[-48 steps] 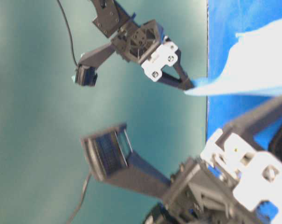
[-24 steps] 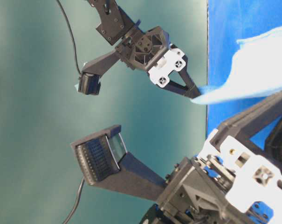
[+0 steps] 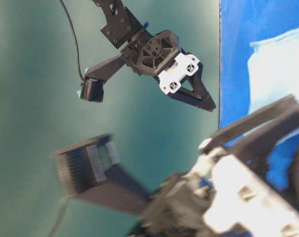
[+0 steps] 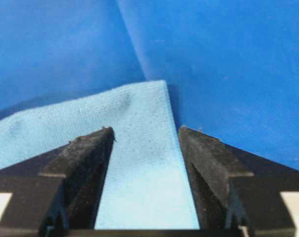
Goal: Fold the light blue towel.
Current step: 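Lay the towel strip down vertically and open both grippers, then retract both grippers outward to the sides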
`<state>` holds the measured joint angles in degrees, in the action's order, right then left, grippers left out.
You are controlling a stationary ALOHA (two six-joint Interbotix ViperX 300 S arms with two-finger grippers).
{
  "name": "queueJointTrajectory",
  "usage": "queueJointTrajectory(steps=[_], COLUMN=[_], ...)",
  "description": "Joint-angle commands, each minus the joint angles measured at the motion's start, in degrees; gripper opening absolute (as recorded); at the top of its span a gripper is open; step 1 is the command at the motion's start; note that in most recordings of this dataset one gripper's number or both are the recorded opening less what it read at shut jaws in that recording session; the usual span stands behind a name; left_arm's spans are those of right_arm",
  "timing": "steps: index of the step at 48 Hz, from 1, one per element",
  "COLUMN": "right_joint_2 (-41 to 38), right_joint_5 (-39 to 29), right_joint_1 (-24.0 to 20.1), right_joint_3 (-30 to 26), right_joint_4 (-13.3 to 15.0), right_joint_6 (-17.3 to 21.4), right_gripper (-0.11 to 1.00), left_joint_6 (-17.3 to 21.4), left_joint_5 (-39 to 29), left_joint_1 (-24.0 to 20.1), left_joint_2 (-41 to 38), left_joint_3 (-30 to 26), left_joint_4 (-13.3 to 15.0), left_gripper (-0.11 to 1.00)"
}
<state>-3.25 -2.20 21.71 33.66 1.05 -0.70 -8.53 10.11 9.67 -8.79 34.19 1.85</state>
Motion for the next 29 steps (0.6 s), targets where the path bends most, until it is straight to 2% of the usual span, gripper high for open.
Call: queueJointTrajectory(steps=[1, 8, 17, 21, 29], right_joint_2=[4.0, 8.8, 17.2, 21.2, 30.2], right_joint_5=[-1.1, -4.0, -4.0, -2.2, 4.0], right_joint_1=[-0.7, -2.3, -5.6, -7.0, -9.9], right_joint_3=[-0.6, 0.4, 4.7, 7.8, 15.8], right_joint_4=[0.2, 0.2, 0.1, -0.1, -0.8], right_joint_6=[0.1, 0.1, 0.5, 1.1, 1.8], right_gripper=[0.6, 0.6, 0.6, 0.6, 0.6], left_joint_6=[0.2, 0.4, 3.3, 5.2, 6.2], left_joint_5=[-4.2, -10.2, -10.4, -8.5, -0.9], left_joint_1=[-0.1, -0.1, -1.5, -3.5, -7.4], left_joint_2=[5.1, 10.8, 18.2, 21.8, 28.7], left_joint_3=[-0.6, -0.3, 2.9, 6.1, 13.6], left_joint_4=[0.0, -0.2, -0.4, -0.4, -0.4], left_gripper=[0.86, 0.86, 0.86, 0.86, 0.86])
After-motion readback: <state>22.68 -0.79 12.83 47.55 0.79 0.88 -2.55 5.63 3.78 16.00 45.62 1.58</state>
